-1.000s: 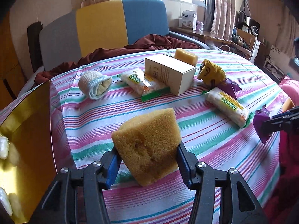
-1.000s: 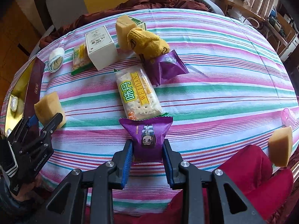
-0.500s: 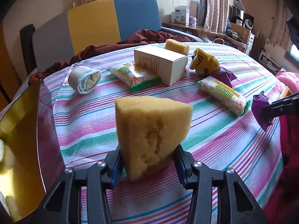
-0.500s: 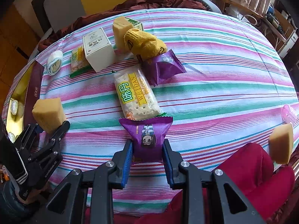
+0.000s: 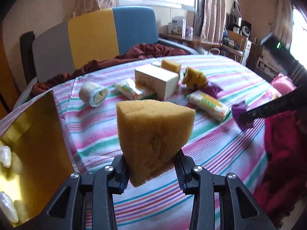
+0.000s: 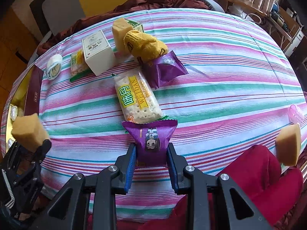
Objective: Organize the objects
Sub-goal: 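Place the sponge cake in the gold box with the left gripper and release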
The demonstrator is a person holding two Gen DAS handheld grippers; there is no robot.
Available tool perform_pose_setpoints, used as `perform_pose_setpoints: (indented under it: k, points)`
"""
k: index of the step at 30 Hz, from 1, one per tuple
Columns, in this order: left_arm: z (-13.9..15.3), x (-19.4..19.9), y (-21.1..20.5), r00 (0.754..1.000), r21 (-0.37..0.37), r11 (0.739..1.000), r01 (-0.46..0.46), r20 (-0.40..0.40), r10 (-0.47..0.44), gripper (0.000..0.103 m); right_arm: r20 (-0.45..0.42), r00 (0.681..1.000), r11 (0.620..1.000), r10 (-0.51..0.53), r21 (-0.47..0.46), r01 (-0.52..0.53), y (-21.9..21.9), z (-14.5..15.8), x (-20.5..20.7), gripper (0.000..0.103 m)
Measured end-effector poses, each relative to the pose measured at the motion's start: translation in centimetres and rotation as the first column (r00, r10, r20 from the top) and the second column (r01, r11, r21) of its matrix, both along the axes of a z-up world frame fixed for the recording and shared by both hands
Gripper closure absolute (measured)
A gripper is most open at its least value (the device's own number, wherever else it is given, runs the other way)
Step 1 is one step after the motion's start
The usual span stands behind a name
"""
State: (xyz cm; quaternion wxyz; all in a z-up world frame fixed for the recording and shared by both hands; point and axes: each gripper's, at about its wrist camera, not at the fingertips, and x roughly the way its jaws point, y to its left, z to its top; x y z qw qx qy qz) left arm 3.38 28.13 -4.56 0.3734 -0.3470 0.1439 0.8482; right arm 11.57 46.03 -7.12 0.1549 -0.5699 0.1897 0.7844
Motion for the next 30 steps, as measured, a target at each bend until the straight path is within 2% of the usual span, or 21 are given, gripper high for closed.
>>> perform_pose_setpoints:
  k: [5, 8, 10, 12, 15, 19, 24, 26, 30]
  points:
    - [3.6, -2.4, -5.6, 0.991, 0.103, 0.986, -0.130, 0.045, 0.126, 0.062, 0.001, 1.000, 1.000, -0.014, 0.011, 0.014, 0.1, 0.0, 0.1, 0.073]
    - [4.9, -4.7, -10.4, 0.968, 0.144, 0.958, -0.248, 0.085, 0.238, 0.062, 0.004, 1.000, 1.000, -0.019, 0.022, 0.019, 0.1, 0.1, 0.1, 0.073]
    - [5.2, -6.4, -14.0, 0.940, 0.146, 0.929, -0.339, 0.100, 0.327, 0.062, 0.005, 1.000, 0.999, -0.022, 0.029, 0.021, 0.1, 0.1, 0.1, 0.073]
    - [5.0, -7.7, -17.4, 0.911, 0.133, 0.902, -0.410, 0.107, 0.399, 0.062, 0.003, 1.000, 0.999, -0.025, 0.031, 0.025, 0.1, 0.2, 0.2, 0.073]
    - [4.0, -10.4, -22.0, 0.854, 0.090, 0.853, -0.514, 0.151, 0.498, 0.062, 0.002, 1.000, 0.999, -0.030, 0.034, 0.030, 0.1, 0.2, 0.2, 0.073]
    - [2.2, -13.2, -25.6, 0.799, 0.030, 0.812, -0.583, 0.204, 0.566, 0.062, 0.003, 0.999, 0.999, -0.038, 0.038, 0.038, 0.1, 0.2, 0.3, 0.073]
    - [0.1, -15.5, -26.7, 0.768, -0.050, 0.793, -0.607, 0.218, 0.602, 0.061, 0.009, 0.999, 0.998, -0.046, 0.043, 0.045, 0.0, 0.1, 0.1, 0.073]
    - [-0.7, -16.3, -26.9, 0.749, -0.081, 0.777, -0.625, 0.218, 0.625, 0.059, 0.011, 0.999, 0.998, -0.048, 0.045, 0.047, 0.1, 0.1, 0.1, 0.073]
    - [-1.7, -17.3, -27.2, 0.728, -0.098, 0.761, -0.641, 0.236, 0.644, 0.055, 0.017, 0.998, 0.998, -0.053, 0.047, 0.052, 0.1, 0.0, 0.0, 0.073]
